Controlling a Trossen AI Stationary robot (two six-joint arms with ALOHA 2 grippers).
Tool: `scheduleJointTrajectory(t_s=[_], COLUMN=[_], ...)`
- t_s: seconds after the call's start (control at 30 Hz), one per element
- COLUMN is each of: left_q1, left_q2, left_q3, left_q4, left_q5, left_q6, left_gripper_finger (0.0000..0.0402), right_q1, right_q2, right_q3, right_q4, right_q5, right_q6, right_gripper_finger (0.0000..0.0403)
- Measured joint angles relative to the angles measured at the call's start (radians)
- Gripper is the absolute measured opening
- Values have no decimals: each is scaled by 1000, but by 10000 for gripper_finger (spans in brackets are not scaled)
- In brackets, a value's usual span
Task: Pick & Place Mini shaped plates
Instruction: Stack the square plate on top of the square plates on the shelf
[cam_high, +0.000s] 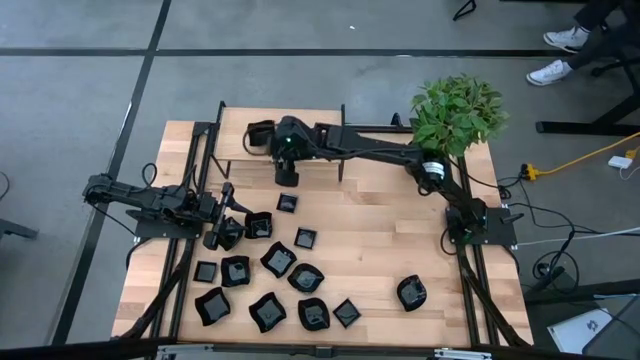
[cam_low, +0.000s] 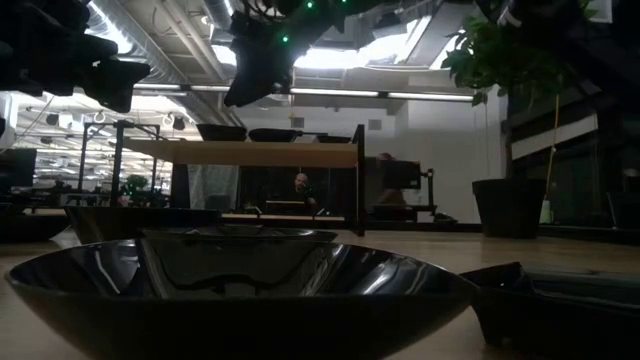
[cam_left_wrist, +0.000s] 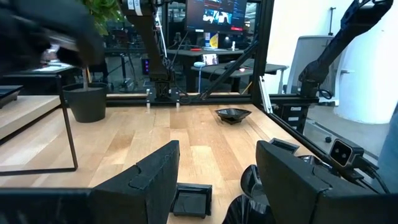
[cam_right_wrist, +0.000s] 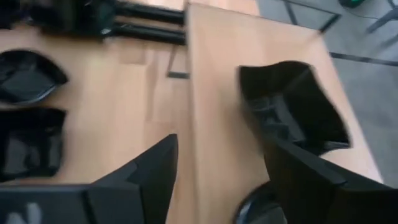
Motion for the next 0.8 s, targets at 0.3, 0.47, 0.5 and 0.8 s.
scheduleJointTrajectory(t_s=[0.3,0.47,0.5,0.8], left_q1=[0,0,0,0], left_q2=[0,0,0,0], left_q3=[0,0,0,0], left_q4=[0,0,0,0], left_q5=[1,0,0,1], left_q6=[0,0,0,0], left_gripper_finger=[207,207,207,208], right_q1=[21,48,54,123], right_q2=[-26,-35,-38,-81], right_q3=[2,2,2,2], right_q4=[-73,-89,-89,-206], right_q5=[-8,-10,-10,-9], right_q6=[97,130,134,174], right_gripper_finger=[245,245,245,245])
